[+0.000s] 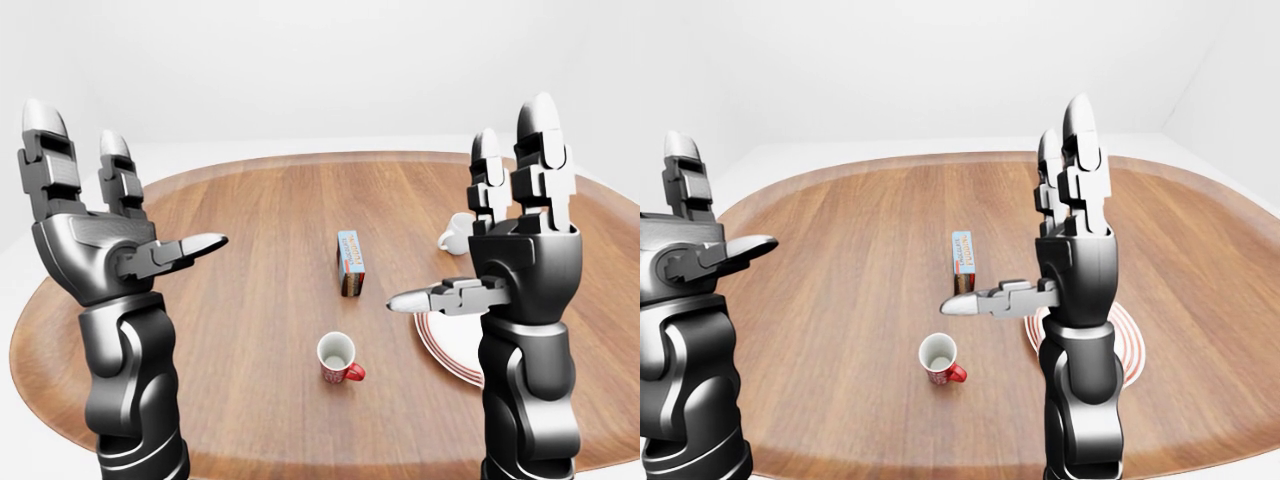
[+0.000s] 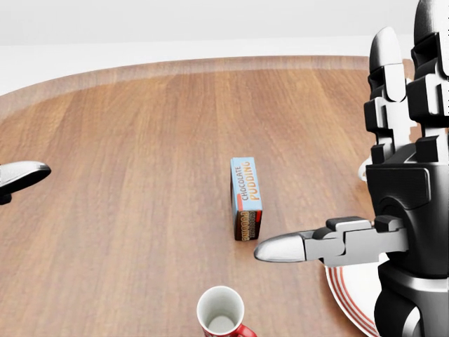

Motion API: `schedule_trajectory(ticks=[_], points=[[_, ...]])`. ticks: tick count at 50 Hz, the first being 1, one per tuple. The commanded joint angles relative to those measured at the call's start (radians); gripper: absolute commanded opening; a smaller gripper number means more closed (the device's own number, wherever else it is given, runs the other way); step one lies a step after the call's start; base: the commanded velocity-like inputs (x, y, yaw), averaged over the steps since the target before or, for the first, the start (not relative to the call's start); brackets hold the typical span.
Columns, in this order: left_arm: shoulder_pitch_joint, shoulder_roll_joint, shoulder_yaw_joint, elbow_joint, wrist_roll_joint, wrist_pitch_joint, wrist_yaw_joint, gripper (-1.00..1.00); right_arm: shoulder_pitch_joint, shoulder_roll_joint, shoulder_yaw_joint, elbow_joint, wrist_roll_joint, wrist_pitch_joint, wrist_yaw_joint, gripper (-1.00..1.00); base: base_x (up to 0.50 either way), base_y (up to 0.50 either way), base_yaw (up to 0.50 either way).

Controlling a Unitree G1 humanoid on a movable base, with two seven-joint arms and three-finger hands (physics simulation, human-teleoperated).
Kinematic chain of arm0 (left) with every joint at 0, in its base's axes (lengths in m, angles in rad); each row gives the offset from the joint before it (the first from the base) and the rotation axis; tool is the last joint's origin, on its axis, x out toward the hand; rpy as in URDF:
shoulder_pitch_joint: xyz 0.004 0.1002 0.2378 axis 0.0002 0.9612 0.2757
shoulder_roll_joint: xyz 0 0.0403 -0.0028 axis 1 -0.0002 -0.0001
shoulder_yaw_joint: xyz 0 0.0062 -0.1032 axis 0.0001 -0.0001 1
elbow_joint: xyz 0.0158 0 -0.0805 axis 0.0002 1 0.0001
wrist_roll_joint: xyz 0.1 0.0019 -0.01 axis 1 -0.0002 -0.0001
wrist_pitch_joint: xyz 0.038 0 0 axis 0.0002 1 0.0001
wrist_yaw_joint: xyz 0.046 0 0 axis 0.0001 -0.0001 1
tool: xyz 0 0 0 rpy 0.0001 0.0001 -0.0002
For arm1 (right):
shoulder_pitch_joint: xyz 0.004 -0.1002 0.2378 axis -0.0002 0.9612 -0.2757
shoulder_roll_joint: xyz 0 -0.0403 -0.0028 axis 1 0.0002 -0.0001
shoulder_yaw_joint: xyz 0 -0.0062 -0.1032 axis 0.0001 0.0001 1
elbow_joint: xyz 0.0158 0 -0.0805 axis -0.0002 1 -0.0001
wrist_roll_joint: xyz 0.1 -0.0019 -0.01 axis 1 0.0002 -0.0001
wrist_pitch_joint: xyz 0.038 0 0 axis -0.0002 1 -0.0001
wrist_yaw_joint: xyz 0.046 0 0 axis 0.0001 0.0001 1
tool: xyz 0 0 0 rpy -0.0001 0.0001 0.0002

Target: Pick up the red mug and put it on the plate

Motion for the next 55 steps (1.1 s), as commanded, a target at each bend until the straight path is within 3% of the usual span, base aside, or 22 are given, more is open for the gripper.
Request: schedule_trajectory(ticks=[1,25,37,55], points=[[0.009,-0.008,-0.007,-0.002,0.012,0.0,-0.005,0.95,0.065,0.017,0.035,-0.064,-0.025,0.0,0.016,1.0,0.0,0.0,0.0],[-0.013,-0.003,-0.008,-0.012,-0.002,0.0,0.011,0.94,0.18,0.036,0.252,-0.079,-0.067,0.0,0.026,1.0,0.0,0.0,0.0],[-0.011,-0.004,-0.013,-0.007,0.002,0.0,0.006,0.94,0.335,-0.012,0.401,-0.07,-0.042,0.0,-0.066,1.0,0.0,0.0,0.0],[0.004,-0.011,-0.014,0.0,0.016,0.0,-0.006,0.95,0.362,-0.071,0.436,-0.044,-0.063,0.0,-0.076,1.0,0.0,0.0,0.0]])
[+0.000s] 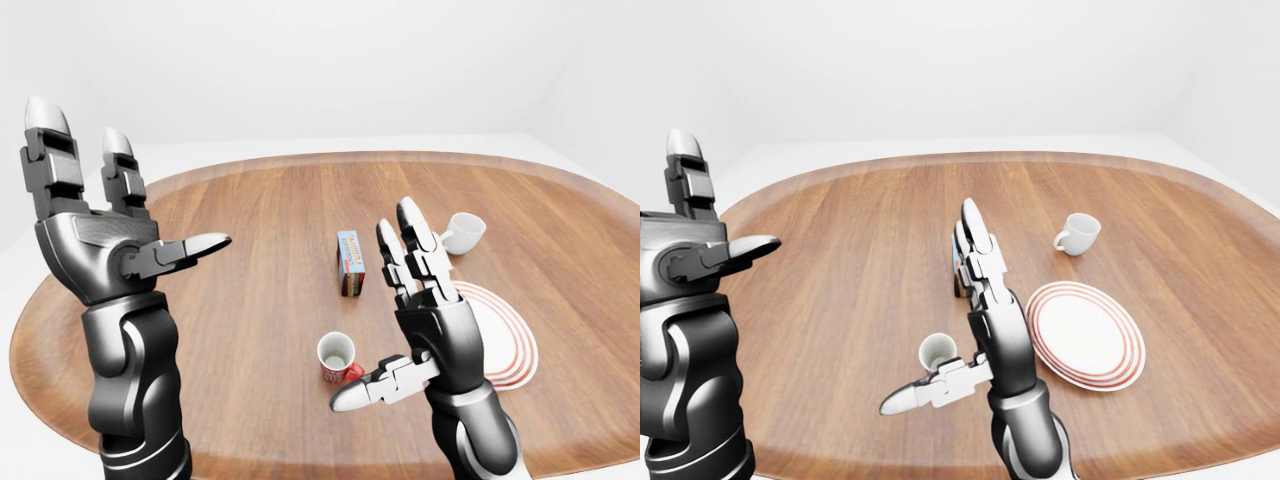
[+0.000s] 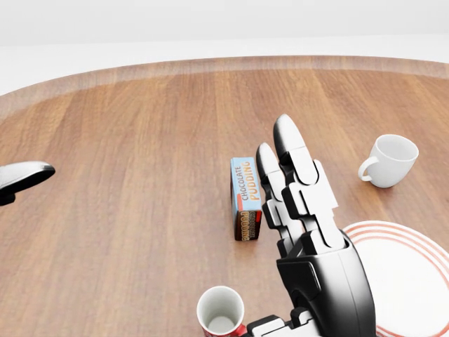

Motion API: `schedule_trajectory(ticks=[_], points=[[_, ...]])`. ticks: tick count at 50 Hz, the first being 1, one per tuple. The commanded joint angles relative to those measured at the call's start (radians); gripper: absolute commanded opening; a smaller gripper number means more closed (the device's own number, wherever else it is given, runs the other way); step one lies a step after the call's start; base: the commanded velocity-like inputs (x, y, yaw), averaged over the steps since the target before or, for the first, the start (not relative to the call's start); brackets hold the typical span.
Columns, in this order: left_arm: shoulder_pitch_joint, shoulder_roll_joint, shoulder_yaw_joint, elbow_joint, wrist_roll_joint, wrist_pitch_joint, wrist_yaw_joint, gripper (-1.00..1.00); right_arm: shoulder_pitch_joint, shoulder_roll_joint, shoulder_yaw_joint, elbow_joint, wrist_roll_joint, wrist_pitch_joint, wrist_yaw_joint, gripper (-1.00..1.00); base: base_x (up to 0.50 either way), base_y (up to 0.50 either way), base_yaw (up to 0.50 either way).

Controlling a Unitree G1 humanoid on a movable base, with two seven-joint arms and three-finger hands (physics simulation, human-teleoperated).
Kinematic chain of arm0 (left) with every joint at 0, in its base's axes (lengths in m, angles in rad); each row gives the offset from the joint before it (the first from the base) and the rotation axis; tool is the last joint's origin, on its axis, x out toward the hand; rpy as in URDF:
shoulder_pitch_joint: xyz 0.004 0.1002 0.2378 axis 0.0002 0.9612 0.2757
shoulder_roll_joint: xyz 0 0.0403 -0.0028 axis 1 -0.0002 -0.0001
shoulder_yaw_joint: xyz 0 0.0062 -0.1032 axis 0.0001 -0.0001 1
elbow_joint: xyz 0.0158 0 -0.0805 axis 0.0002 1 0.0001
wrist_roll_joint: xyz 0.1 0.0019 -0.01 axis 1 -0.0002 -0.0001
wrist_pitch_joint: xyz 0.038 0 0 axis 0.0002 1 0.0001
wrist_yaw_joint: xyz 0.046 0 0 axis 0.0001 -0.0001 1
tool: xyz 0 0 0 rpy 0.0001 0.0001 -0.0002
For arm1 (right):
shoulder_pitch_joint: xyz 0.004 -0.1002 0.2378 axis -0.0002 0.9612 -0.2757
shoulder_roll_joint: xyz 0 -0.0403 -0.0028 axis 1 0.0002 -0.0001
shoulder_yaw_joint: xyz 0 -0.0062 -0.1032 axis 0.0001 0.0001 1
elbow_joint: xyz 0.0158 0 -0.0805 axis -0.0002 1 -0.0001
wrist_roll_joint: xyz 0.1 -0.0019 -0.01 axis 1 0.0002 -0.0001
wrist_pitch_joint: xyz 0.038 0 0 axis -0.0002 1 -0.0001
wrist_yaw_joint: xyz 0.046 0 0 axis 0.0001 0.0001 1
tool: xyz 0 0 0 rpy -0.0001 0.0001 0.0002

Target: Pick up the red mug and put it on the plate

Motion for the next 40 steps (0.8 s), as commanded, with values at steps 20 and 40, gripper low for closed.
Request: schedule_trajectory(ticks=[20,40], points=[[0.017,-0.004,0.007,0.004,0.006,0.0,-0.01,0.95,-0.079,-0.028,0.078,-0.062,-0.326,0.0,0.222,1.0,0.0,0.0,0.0],[0.025,-0.003,0.012,0.003,-0.002,0.0,-0.008,0.95,-0.124,0.001,0.149,-0.035,-0.613,0.0,0.467,1.0,0.0,0.0,0.0]])
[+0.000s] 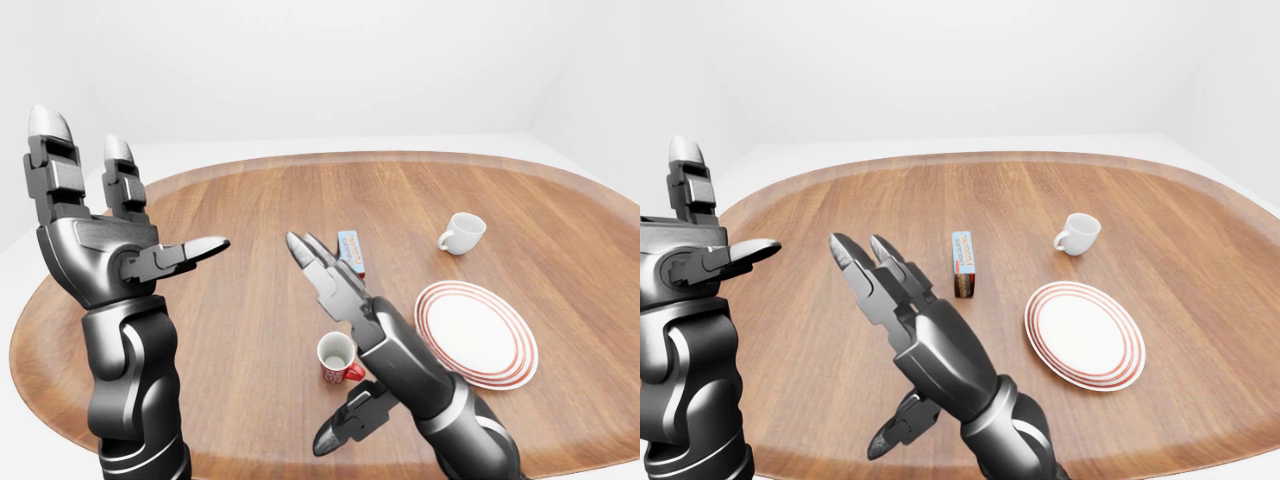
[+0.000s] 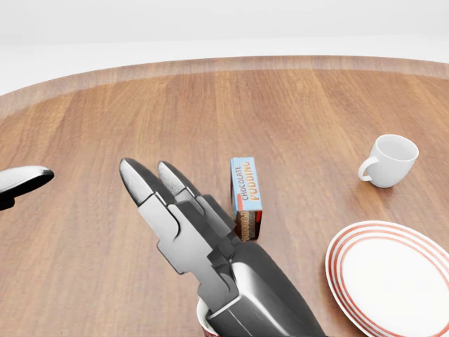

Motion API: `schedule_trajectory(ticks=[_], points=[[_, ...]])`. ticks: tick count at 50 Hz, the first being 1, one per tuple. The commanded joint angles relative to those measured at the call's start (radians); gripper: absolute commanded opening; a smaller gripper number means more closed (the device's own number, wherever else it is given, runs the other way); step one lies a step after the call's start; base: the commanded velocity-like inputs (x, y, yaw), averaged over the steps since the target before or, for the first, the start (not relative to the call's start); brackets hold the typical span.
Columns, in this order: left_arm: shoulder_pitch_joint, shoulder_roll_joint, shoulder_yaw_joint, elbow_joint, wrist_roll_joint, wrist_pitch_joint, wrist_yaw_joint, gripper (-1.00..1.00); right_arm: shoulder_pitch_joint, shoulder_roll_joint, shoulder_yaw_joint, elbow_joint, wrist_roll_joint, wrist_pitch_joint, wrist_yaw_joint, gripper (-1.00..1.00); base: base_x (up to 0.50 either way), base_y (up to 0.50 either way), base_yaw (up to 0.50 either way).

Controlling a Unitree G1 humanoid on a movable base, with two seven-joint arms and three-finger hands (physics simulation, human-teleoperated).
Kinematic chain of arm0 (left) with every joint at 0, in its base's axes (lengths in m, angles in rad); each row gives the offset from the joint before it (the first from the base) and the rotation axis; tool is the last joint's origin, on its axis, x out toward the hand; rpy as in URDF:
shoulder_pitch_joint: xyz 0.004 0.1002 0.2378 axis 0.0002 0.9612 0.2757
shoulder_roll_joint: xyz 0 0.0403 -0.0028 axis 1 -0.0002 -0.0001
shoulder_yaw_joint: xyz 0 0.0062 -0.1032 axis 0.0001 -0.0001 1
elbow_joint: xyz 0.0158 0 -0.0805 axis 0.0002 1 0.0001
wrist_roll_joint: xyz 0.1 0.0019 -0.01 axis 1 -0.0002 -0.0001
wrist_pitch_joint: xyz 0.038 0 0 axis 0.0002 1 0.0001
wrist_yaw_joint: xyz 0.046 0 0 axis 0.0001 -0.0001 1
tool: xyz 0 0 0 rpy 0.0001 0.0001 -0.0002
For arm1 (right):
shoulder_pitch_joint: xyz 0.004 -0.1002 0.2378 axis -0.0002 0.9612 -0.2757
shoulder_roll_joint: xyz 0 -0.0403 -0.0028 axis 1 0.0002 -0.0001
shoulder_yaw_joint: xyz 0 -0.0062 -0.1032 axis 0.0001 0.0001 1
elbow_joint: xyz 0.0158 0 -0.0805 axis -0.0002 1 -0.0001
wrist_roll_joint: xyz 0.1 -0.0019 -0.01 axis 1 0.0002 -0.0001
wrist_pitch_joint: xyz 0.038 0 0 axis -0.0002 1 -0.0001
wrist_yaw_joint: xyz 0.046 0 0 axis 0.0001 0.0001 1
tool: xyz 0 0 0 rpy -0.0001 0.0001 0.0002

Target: Pick up the red mug and put it on the plate

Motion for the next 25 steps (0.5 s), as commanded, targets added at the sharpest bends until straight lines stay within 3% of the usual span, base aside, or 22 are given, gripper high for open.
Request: schedule_trajectory(ticks=[1,25], points=[[0.004,0.002,0.003,0.002,-0.002,0.0,0.0,0.95,-0.03,0.03,0.019,0.023,-0.138,0.0,0.128,1.0,0.0,0.0,0.0],[0.002,0.004,0.007,0.014,-0.002,0.0,-0.003,0.94,-0.076,0.091,-0.038,0.09,-0.296,0.0,0.318,1.0,0.0,0.0,0.0]])
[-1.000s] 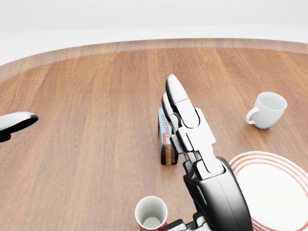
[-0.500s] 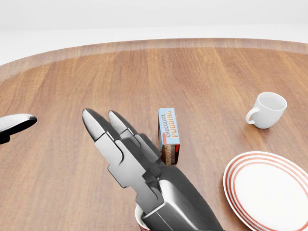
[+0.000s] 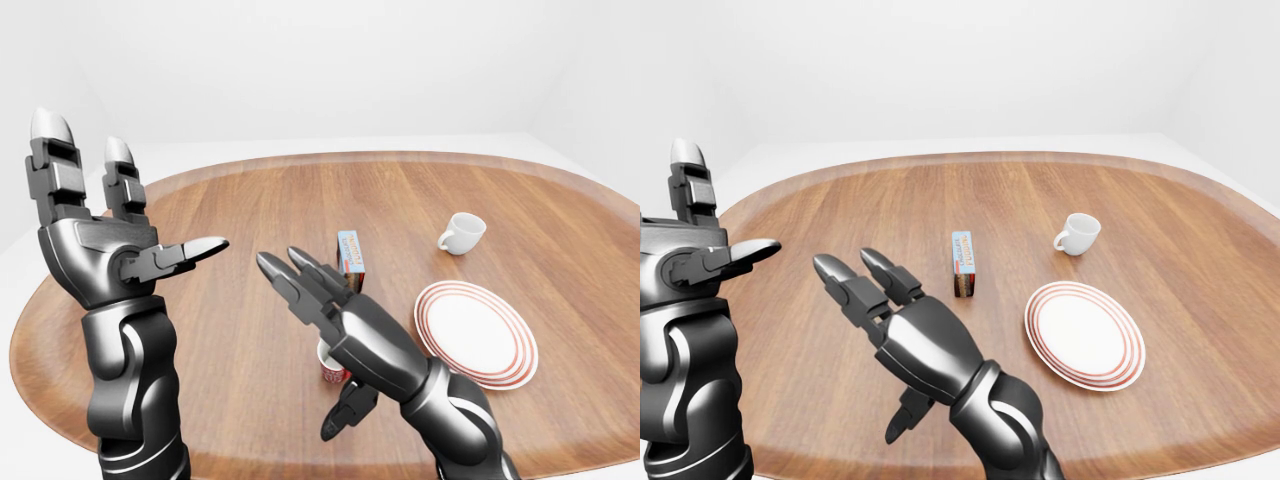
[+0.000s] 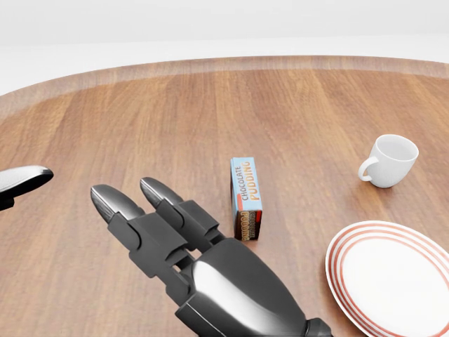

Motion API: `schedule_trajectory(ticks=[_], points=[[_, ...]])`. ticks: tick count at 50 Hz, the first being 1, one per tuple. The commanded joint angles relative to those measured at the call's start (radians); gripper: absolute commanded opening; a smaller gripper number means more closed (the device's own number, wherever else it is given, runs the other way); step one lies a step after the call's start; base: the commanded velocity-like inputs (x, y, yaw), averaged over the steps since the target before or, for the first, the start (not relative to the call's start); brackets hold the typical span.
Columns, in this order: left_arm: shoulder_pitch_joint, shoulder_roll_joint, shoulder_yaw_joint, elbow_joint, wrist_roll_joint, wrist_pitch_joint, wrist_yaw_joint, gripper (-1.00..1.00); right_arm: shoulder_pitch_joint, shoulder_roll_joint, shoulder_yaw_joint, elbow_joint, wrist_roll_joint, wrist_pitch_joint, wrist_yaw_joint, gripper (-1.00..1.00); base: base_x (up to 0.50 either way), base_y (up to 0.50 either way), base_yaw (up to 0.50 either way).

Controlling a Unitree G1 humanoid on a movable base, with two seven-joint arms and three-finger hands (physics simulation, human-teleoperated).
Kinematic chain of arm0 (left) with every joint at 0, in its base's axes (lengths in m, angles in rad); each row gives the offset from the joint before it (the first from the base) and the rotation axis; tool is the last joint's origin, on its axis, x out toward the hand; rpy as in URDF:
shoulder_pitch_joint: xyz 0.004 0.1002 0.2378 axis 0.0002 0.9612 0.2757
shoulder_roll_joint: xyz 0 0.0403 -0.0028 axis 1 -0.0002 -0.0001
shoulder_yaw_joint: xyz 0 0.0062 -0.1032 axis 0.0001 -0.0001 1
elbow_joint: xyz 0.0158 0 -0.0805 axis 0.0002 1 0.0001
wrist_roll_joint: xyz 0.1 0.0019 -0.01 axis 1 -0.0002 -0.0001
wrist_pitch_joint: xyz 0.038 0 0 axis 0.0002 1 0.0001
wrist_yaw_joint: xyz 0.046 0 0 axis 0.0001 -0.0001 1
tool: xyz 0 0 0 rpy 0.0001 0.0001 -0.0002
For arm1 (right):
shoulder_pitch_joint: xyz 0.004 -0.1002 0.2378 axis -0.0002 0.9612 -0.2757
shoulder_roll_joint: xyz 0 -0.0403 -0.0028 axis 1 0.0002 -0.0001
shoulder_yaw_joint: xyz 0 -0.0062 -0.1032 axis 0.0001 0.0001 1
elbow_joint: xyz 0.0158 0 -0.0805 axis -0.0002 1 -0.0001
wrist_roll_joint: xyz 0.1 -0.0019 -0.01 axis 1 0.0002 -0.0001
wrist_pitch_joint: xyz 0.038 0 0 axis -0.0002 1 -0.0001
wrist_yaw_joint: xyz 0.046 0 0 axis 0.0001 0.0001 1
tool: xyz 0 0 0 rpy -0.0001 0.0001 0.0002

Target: Pick up the red mug and put it on the plate

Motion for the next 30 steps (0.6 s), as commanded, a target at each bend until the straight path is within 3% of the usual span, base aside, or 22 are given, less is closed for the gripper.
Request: schedule_trajectory(ticks=[1,8,30], points=[[-0.001,0.002,0.003,0.005,-0.002,0.0,-0.001,0.94,-0.01,0.025,-0.024,0.033,-0.079,0.0,0.086,1.0,0.0,0.0,0.0],[0.0,0.003,0.006,0.006,-0.003,0.0,0.0,0.94,0.002,0.021,-0.027,0.051,-0.125,0.0,0.132,1.0,0.0,0.0,0.0],[0.008,0.002,0.01,0.009,-0.004,0.0,-0.004,0.95,0.032,0.026,-0.018,0.085,-0.227,0.0,0.132,1.0,0.0,0.0,0.0]])
